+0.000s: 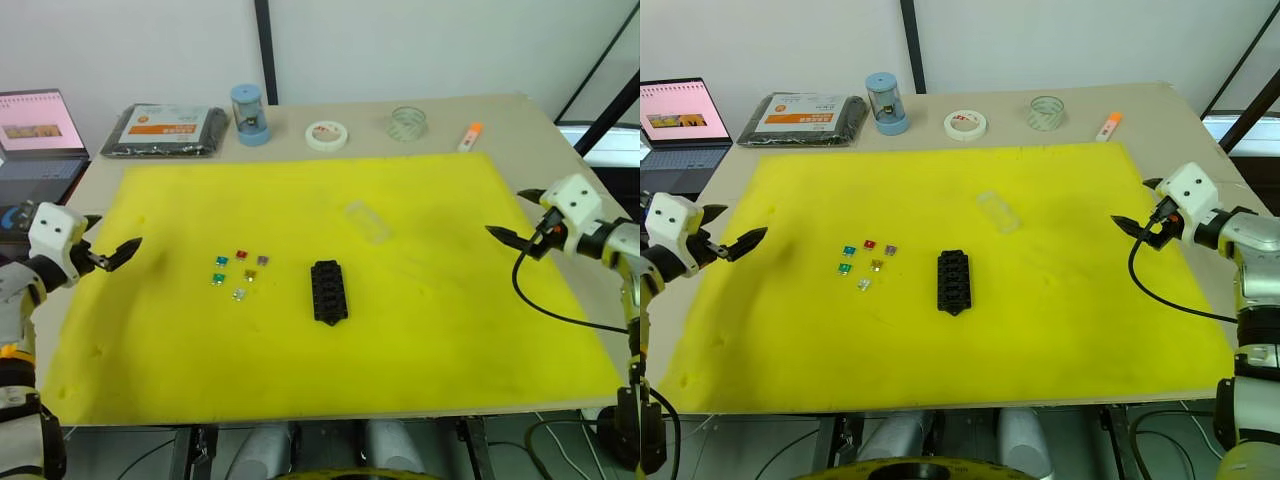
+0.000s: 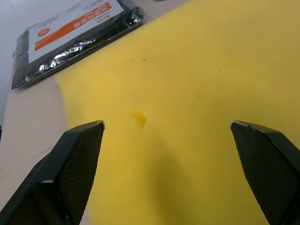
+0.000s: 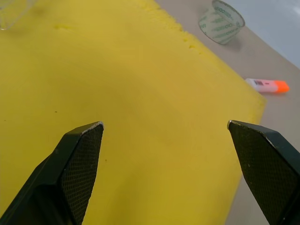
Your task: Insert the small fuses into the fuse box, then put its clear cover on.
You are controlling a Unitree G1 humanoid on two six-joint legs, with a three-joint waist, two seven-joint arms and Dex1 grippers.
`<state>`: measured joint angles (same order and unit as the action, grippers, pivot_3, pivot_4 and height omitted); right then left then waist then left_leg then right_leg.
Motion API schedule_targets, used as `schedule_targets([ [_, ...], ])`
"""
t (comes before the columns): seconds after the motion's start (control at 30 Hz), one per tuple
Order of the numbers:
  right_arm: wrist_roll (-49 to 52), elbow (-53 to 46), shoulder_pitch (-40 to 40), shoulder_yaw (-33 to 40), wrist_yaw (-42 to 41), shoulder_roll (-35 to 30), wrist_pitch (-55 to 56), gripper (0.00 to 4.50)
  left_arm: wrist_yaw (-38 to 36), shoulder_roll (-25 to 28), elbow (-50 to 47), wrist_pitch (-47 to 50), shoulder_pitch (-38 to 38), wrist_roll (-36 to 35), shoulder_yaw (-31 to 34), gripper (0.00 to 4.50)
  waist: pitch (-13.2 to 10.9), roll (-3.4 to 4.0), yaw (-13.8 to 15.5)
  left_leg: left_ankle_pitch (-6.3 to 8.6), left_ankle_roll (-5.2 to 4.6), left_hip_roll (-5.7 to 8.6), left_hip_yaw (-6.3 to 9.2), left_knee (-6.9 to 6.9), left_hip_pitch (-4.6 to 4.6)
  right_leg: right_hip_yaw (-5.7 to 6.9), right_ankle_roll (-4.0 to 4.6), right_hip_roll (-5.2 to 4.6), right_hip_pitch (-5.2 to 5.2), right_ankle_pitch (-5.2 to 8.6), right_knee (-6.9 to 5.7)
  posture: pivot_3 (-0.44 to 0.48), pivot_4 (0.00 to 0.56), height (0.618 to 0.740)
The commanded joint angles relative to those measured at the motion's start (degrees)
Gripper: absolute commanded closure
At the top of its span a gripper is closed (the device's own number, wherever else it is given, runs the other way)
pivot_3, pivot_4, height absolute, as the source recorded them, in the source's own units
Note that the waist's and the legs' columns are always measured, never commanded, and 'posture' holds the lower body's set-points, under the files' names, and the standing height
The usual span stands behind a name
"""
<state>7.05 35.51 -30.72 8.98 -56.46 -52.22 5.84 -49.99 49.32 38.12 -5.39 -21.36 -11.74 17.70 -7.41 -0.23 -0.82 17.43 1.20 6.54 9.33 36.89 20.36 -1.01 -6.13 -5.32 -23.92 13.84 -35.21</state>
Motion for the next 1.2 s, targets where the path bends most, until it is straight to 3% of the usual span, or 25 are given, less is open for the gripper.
schedule_targets([
  [0.03, 0.0, 0.0, -1.7, 0.6, 0.5, -0.9, 1.0, 0.02, -0.3, 1.3, -0.4, -2.1, 0.6, 1.0, -0.4, 0.00, 0.0, 0.00, 0.0, 0.00, 0.00, 0.00, 0.00, 0.00, 0.00, 0.00, 0.00, 0.00, 0.00, 0.00, 0.00, 0.000, 0.150, 0.740],
  [1.2, 0.5, -2.5, 0.9, 1.2, 1.1, -1.2, 0.0, 0.02, -2.6, 1.3, -3.6, 0.8, -0.5, -1.6, -0.1, 0.00, 0.0, 0.00, 0.0, 0.00, 0.00, 0.00, -0.02, 0.01, 0.01, -0.01, 0.00, -0.01, -0.02, 0.00, -0.02, 0.000, 0.150, 0.740],
])
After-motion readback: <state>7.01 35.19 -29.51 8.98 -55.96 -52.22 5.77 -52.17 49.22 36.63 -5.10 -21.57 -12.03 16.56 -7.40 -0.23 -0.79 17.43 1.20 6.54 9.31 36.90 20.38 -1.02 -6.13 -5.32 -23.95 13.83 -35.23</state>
